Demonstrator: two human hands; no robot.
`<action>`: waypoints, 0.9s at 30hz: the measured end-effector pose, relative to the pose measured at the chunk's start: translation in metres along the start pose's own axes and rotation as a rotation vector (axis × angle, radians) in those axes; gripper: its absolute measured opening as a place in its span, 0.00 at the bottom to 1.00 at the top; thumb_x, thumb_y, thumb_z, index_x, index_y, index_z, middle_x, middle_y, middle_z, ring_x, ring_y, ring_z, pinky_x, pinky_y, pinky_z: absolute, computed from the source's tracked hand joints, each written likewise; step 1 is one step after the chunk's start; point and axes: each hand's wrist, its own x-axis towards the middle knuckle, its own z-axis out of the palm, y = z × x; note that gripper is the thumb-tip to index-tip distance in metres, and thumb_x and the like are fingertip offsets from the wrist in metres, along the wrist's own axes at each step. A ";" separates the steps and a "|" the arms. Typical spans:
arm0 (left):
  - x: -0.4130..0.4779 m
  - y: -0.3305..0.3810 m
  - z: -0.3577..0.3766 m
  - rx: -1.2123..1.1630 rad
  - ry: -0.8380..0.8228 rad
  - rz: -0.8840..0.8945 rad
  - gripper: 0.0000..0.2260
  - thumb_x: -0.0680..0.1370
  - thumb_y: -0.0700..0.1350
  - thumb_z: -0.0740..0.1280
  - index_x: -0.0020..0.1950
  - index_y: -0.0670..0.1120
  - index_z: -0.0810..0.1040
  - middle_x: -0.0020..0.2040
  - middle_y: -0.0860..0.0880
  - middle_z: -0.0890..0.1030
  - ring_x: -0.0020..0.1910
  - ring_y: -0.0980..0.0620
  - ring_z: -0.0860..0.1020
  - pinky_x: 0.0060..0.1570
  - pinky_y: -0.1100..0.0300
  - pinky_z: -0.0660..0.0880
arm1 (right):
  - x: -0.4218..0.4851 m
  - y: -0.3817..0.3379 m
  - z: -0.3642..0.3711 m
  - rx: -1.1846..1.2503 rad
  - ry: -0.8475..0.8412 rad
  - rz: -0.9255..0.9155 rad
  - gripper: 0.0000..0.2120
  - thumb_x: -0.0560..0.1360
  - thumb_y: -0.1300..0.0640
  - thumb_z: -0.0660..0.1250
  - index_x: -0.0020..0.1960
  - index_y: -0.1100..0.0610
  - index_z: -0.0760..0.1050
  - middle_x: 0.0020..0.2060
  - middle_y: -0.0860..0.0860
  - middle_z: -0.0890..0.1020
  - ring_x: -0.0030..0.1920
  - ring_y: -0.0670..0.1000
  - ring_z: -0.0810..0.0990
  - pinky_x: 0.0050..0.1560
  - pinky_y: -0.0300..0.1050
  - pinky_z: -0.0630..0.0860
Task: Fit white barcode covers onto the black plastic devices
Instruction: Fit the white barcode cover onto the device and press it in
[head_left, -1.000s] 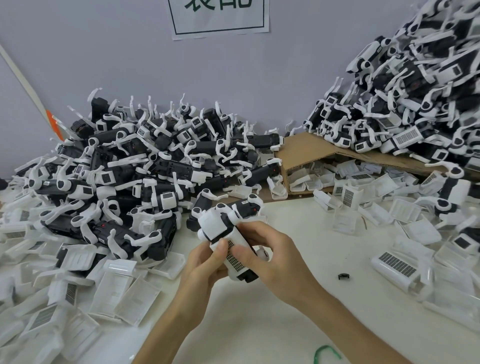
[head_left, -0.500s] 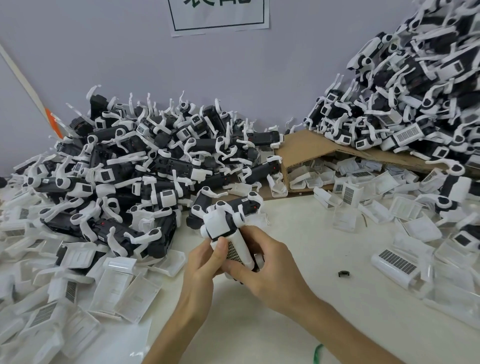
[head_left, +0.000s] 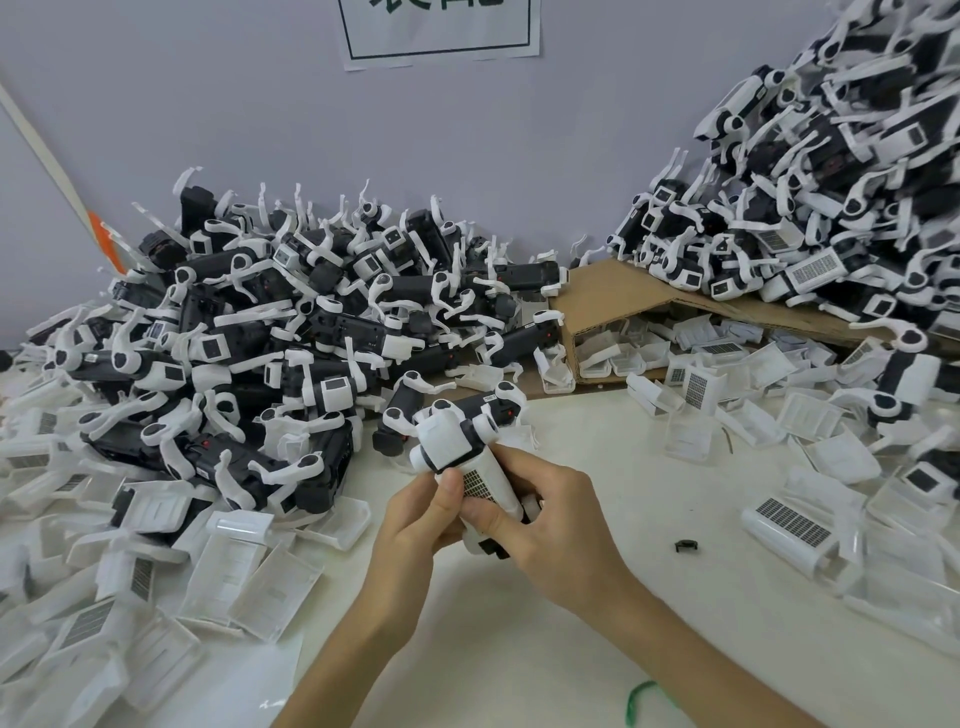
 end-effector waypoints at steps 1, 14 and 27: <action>0.000 0.001 0.000 -0.001 -0.001 0.000 0.19 0.77 0.62 0.65 0.53 0.48 0.85 0.49 0.40 0.85 0.47 0.44 0.84 0.46 0.58 0.79 | 0.000 0.000 0.000 0.004 0.002 -0.004 0.15 0.74 0.45 0.74 0.58 0.46 0.81 0.40 0.41 0.84 0.41 0.47 0.83 0.43 0.43 0.82; -0.002 0.006 -0.001 -0.226 -0.101 -0.045 0.22 0.79 0.56 0.64 0.61 0.39 0.79 0.57 0.34 0.81 0.61 0.37 0.79 0.57 0.51 0.78 | 0.006 -0.013 -0.003 -0.226 -0.097 -0.185 0.11 0.75 0.51 0.73 0.56 0.47 0.77 0.40 0.41 0.81 0.42 0.48 0.80 0.48 0.47 0.77; -0.004 0.013 0.000 -0.237 -0.105 -0.084 0.27 0.74 0.65 0.70 0.55 0.41 0.81 0.50 0.38 0.82 0.51 0.40 0.80 0.47 0.51 0.76 | 0.000 -0.013 0.002 -0.355 -0.041 -0.190 0.13 0.74 0.48 0.70 0.58 0.46 0.77 0.38 0.43 0.81 0.42 0.45 0.79 0.46 0.39 0.75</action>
